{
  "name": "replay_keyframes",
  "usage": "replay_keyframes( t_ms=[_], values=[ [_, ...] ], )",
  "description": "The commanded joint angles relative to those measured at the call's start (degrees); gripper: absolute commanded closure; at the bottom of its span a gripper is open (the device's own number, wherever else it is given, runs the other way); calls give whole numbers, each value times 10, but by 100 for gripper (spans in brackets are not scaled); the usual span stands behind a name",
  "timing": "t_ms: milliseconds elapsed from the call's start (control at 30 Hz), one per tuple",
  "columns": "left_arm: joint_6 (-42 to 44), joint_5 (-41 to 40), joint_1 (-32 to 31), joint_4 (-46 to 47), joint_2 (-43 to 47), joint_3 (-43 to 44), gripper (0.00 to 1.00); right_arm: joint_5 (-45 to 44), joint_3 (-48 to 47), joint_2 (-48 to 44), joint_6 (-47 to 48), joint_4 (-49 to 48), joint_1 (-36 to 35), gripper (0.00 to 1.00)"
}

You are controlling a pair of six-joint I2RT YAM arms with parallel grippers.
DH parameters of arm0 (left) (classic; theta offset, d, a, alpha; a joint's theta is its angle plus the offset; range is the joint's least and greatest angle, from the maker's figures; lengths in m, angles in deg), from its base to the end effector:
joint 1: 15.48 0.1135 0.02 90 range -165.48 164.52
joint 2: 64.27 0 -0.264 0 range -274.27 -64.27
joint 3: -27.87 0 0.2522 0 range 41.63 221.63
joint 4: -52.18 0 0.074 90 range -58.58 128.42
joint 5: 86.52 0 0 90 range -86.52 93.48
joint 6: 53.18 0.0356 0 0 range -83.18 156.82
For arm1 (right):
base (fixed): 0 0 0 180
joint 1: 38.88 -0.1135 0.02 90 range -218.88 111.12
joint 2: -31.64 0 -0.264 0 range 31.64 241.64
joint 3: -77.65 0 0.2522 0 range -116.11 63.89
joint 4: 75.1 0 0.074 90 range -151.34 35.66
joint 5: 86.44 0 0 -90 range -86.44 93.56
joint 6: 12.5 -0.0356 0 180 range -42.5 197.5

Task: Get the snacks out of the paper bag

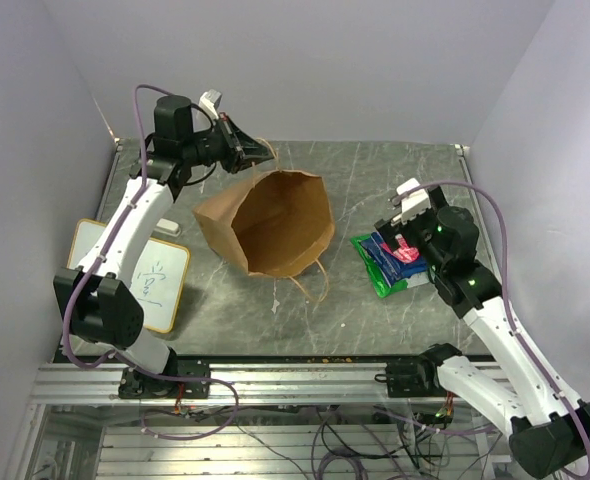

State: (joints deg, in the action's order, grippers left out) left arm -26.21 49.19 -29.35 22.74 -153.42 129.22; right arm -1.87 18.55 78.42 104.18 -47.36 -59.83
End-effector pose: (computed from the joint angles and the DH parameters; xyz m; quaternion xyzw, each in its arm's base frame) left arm 0.3405 -0.1103 0.4015 -0.0991 0.7705 -0.5848 0.2336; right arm 0.1797 0.0652 0.3306 -0.2946 0.7386 -0.0679 0.6025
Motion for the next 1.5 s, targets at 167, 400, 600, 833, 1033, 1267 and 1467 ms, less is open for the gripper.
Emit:
replay_keyframes(
  t_ms=[167,400,600,833,1033,1267,1467],
  values=[
    [-62,3,47,47,12,41,93,25,-24,28,-116,-93,4,0],
    [-157,9,49,138,-6,61,93,2,-37,49,-149,-97,4,0],
    [-168,3,108,128,-3,36,93,-21,-40,64,-215,-101,4,0],
    [-184,-2,122,137,-1,15,93,-9,-28,61,-228,-112,4,0],
    [-125,-5,181,69,23,-44,93,-17,-39,67,-248,-101,4,0],
    [-30,-22,234,-57,29,-30,93,-36,-91,104,-322,-36,4,0],
    [30,-69,282,-177,33,-1,81,-33,-117,117,-360,-8,4,0]
  ],
)
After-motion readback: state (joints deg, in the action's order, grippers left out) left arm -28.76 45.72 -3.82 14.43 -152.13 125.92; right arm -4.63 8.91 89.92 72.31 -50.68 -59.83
